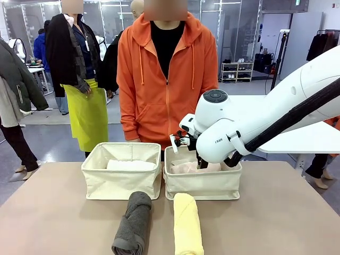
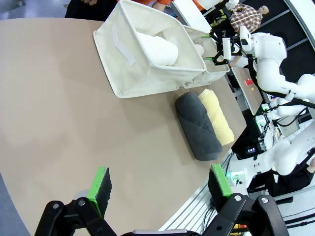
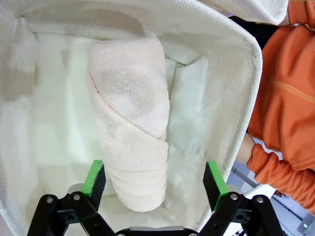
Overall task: Divide the towels into two baskets.
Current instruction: Pick up one hotel-folded towel from the bottom of the table and place it in the Fabric basket indicated by the person.
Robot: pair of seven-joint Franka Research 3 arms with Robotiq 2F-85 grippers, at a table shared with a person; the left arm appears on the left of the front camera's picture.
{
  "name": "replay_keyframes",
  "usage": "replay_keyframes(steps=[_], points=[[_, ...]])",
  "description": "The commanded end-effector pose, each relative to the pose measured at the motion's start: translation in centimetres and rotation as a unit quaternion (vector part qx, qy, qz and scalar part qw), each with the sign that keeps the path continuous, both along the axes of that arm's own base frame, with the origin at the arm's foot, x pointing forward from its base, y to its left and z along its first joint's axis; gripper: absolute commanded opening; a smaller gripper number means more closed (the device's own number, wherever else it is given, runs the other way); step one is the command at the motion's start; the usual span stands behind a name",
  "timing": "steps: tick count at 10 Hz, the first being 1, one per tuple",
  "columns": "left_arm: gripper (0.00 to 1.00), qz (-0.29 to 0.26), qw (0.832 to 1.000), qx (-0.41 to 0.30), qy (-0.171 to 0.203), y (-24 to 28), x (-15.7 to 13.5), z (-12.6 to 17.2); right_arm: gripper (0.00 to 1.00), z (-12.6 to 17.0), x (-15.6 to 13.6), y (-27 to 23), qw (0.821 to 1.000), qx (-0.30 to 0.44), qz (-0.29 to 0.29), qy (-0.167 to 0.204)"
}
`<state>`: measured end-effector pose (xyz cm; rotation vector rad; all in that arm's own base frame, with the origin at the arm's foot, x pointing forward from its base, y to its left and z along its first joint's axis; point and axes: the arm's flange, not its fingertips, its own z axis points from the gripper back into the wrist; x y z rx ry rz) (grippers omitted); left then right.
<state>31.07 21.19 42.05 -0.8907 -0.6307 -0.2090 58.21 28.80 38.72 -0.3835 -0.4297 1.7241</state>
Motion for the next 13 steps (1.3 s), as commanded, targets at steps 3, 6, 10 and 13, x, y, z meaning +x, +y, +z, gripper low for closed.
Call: replay_keyframes(steps=[3, 6, 10, 13], points=[[1.00, -0.001, 1.000, 0.002, 0.006, 0.1, -0.4, 0.2, 1.00, 0.2, -0.1, 0.0, 1.000, -0.003, 0.003, 0.000], [1.00, -0.001, 1.000, 0.002, 0.006, 0.1, -0.4, 0.2, 1.00, 0.0, 0.0, 0.0, 1.000, 0.000, 0.000, 0.000], [1.00, -0.001, 1.000, 0.002, 0.006, 0.1, -0.4, 0.2, 1.00, 7.4, -5.4, -3.3, 0.992, 0.067, -0.092, 0.055], [1.00, -0.001, 1.000, 0.002, 0.006, 0.1, -0.4, 0.2, 1.00, 10.5, -9.0, -11.0, 0.949, 0.208, -0.179, 0.156]])
